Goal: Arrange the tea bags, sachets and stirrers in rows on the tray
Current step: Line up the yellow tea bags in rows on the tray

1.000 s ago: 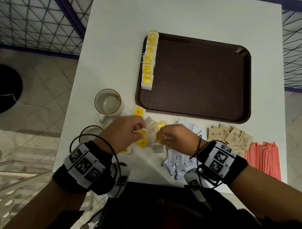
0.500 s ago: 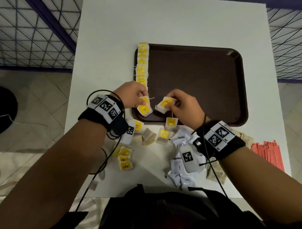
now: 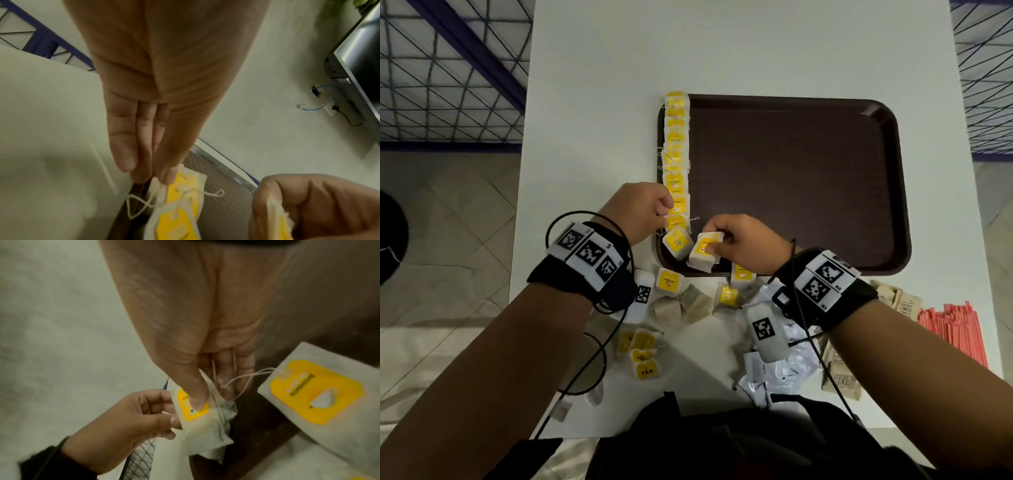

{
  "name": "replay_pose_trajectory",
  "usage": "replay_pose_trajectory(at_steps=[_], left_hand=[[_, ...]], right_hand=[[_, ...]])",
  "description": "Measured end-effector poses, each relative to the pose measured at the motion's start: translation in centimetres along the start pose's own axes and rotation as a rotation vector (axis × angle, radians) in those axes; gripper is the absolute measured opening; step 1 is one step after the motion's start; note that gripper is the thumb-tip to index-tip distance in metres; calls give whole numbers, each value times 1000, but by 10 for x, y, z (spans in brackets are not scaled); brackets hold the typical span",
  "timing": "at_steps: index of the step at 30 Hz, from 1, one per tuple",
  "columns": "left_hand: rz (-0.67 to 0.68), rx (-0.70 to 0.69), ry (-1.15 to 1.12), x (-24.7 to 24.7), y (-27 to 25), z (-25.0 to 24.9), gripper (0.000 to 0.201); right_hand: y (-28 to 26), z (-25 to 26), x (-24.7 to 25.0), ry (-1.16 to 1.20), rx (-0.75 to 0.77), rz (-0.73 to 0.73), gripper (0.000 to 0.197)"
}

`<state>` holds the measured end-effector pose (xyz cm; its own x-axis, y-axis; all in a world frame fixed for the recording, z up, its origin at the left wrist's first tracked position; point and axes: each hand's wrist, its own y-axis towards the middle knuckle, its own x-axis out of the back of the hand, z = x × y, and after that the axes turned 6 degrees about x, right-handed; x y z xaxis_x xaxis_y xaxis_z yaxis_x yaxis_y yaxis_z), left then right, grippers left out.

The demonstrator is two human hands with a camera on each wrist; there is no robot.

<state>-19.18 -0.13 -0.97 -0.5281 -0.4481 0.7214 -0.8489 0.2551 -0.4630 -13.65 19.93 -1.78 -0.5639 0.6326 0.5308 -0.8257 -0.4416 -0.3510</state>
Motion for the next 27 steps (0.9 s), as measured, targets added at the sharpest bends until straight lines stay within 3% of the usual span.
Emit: replay_pose_trajectory(at_steps=[6,11,15,20,24,27], left_hand=[[-14,7,-14,-4,0,-4,11],[-33,23,-23,-8,-1,-5,12],[-48,8,-35,-8,-1,-2,13],[-170,-43,-79,-4,-6,-2,13],[6,-57,-6,-6,-7,-2,13],[68,-37,84,-8,-6,-1,9]], right_hand=[[16,6,-17,-53,25,27,14],[19,8,-26,-10,0,-44,12],[16,5,-28,41,-115,-180,10],[15,7,-29,59,-102,-167,11],[16,9,-28,35,-54,-74,12],[19,11,-28,45,-42,-90,11]])
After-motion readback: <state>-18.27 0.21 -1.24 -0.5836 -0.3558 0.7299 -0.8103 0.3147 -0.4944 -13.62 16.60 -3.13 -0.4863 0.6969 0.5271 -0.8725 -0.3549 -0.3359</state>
